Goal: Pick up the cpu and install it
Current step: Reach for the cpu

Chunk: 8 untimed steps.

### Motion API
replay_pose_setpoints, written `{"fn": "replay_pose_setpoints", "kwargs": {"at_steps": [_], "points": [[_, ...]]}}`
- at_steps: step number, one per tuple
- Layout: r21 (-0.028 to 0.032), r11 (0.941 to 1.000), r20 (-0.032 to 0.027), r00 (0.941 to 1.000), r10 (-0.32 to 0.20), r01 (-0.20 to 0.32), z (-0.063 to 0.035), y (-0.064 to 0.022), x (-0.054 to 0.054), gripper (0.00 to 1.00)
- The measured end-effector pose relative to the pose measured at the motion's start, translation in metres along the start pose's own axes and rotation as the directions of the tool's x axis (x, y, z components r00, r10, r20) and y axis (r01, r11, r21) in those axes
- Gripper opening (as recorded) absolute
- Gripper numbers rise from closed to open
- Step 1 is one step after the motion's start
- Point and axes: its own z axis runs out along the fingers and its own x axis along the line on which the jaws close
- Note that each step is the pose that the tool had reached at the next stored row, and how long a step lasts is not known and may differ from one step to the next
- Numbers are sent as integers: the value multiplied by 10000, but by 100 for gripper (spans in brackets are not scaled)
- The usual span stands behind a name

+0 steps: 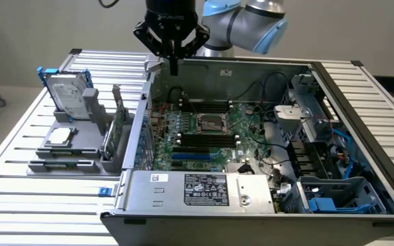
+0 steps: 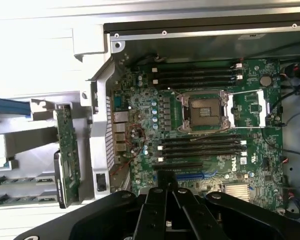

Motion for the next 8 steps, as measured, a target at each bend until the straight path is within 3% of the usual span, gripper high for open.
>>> {"fn": "replay_pose_setpoints", "kwargs": {"at_steps": [8], "points": [[-38,10000,-14,10000,0,0,12,30,363,11]]}}
